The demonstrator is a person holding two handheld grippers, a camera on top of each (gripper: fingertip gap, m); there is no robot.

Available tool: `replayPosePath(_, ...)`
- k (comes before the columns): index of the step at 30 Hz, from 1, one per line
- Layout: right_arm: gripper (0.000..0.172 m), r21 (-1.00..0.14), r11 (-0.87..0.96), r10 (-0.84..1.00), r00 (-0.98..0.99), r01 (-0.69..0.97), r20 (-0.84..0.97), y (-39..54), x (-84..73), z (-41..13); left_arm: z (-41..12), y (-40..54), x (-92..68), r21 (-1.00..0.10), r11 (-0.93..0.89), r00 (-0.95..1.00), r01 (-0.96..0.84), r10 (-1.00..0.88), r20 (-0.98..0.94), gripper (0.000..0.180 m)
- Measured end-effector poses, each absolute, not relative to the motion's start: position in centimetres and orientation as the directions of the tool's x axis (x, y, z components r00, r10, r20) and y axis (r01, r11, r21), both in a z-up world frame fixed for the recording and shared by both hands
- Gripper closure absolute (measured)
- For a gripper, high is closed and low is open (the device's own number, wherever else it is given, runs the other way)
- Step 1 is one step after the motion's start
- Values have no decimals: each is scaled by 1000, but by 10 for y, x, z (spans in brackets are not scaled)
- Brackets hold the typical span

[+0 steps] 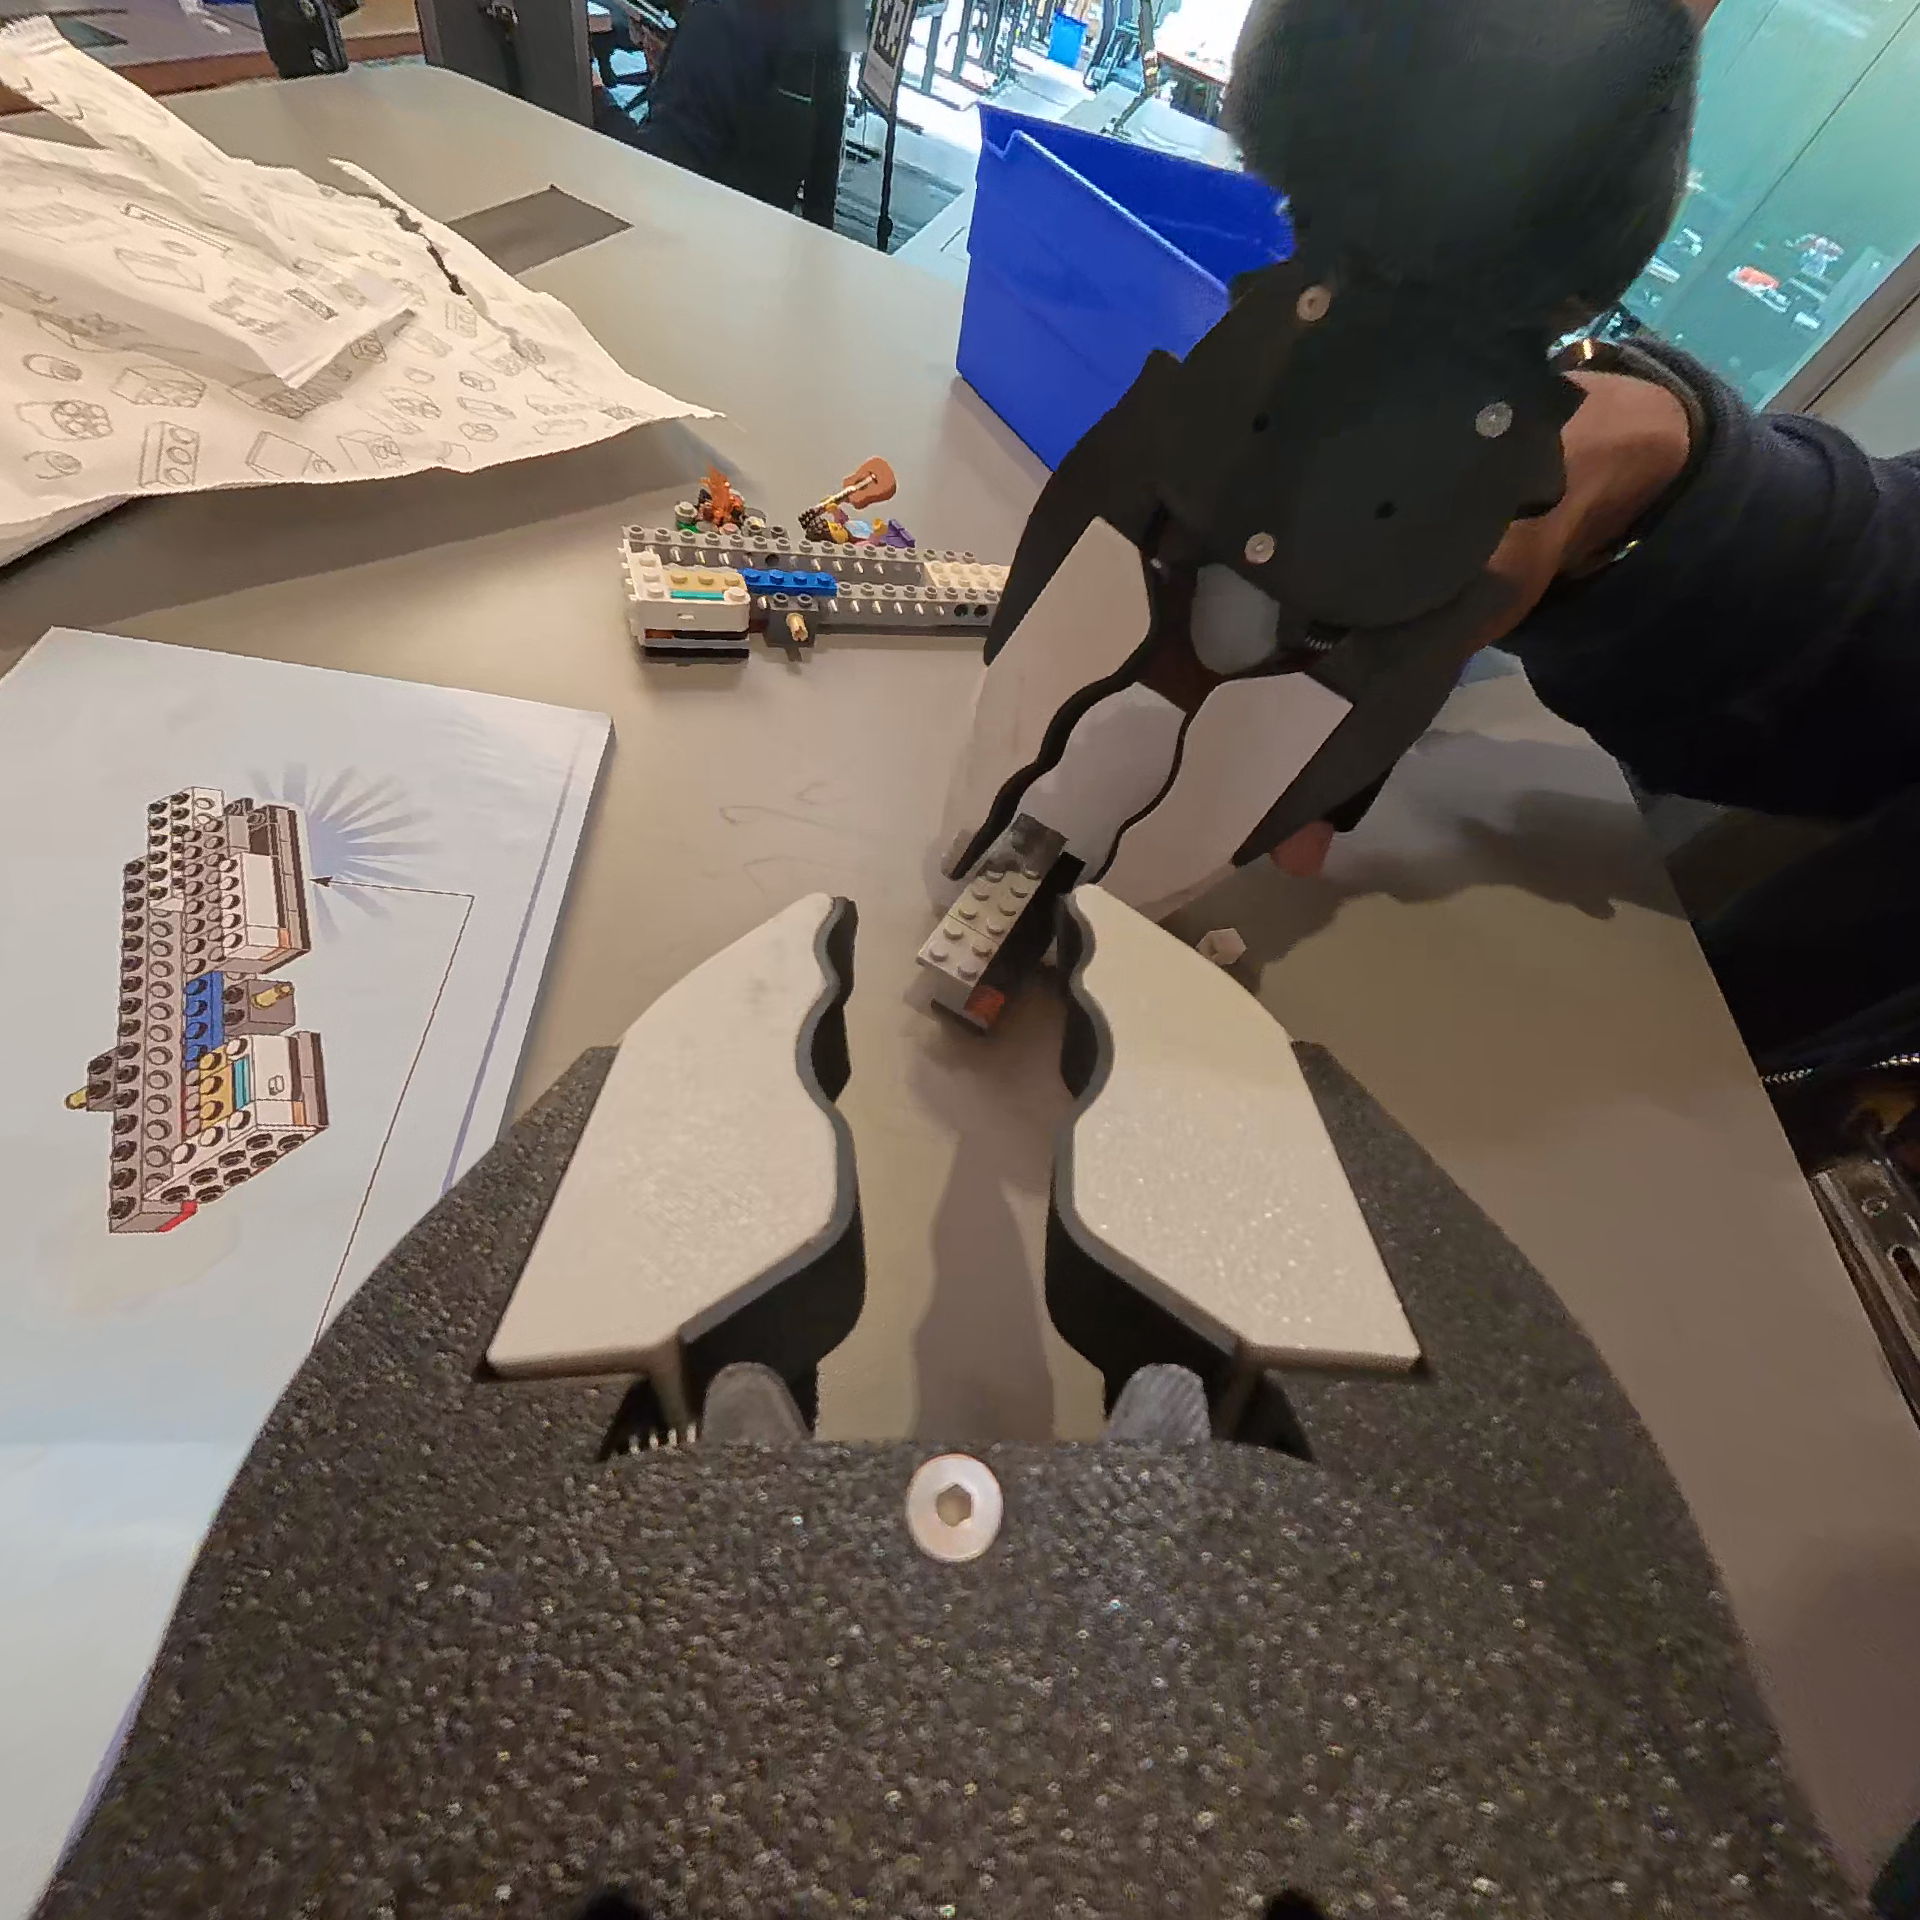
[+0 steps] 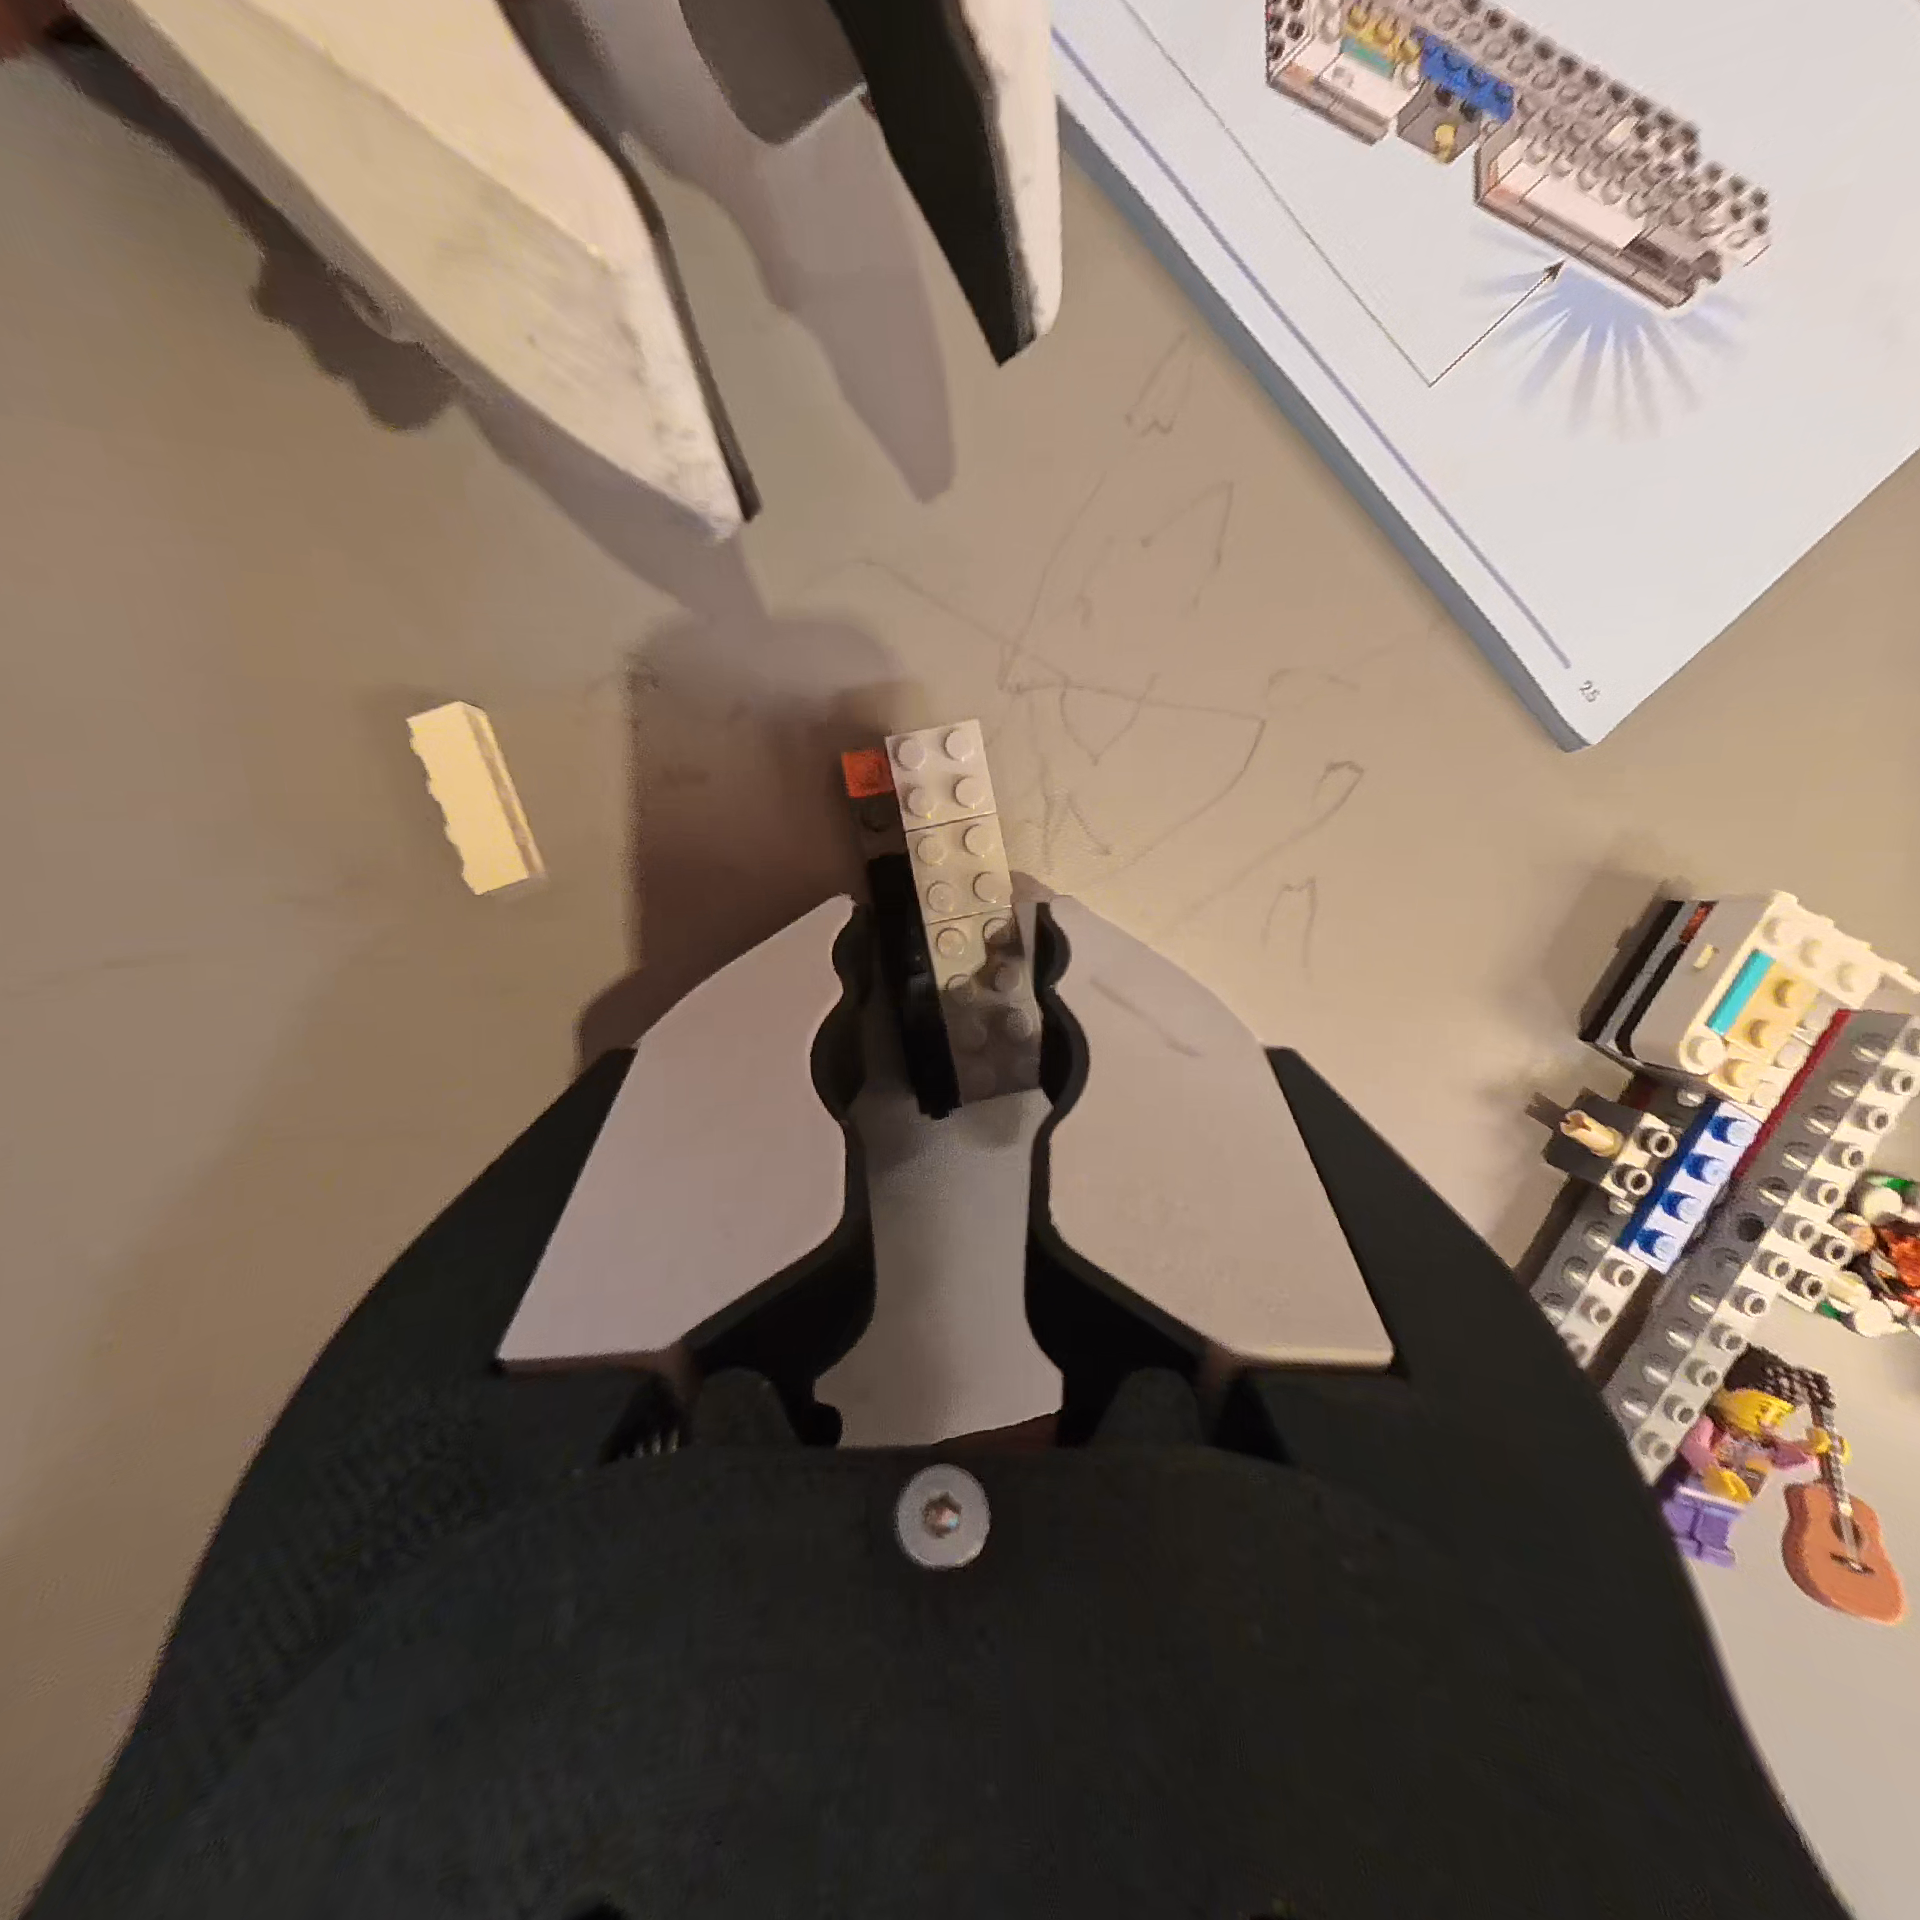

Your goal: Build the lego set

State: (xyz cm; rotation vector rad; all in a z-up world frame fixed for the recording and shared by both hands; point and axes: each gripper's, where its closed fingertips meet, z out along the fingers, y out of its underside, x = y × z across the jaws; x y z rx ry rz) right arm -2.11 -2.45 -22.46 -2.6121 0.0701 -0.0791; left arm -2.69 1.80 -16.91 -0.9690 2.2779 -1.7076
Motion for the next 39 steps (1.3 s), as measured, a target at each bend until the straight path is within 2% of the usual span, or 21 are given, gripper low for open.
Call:
replayPosePath(5, 137, -616, -767, -216, 976, -180, -16, -44, -41, -194, -170, 19, -26, -896, 153, -778, -416, -570, 264, 143)
replayPosePath(9, 137, -557, -788, -303, 953, -262, -20, -79, -71, -210, -174, 19, -27, -887, 176, -775, -427, -576, 259, 143)
replayPosePath(13, 138, -546, -782, -327, 944, -299, -48, -82, -80, -228, -178, 16, -27, -877, 208, -779, -433, -576, 248, 143)
replayPosePath(17, 161, -580, -770, -321, 947, -266, -8, -74, -71, -231, -180, 15, -28, -873, 222, -781, -434, -576, 241, 143)
replayPosePath(20, 172, -595, -776, -271, 962, -210, 14, -68, -67, -230, -180, 16, -27, -873, 218, -778, -437, -578, 245, 143)
replayPosePath(24, 171, -610, -777, -221, 975, -157, 30, -61, -64, -225, -180, 15, -27, -873, 224, -780, -433, -579, 238, 143)
replayPosePath(27, 152, -608, -777, -204, 979, -163, -2, -60, -69, -226, -180, 15, -28, -875, 227, -782, -429, -579, 233, 143)
replayPosePath(29, 149, -607, -779, -193, 981, -156, -4, -58, -71, -229, -180, 15, -28, -874, 228, -783, -428, -576, 233, 143)
replayPosePath(30, 149, -608, -780, -186, 983, -151, -5, -55, -72, -230, -180, 15, -29, -873, 230, -784, -431, -575, 236, 143)
replayPosePath(32, 163, -616, -777, -166, 986, -129, 3, -46, -72, -230, -181, 15, -29, -872, 234, -785, -430, -573, 234, 143)
replayPosePath(39, 164, -636, -769, -18, 992, 65, 123, -2, -59, -220, -184, 20, -32, -863, 250, -784, -438, -577, 230, 143)
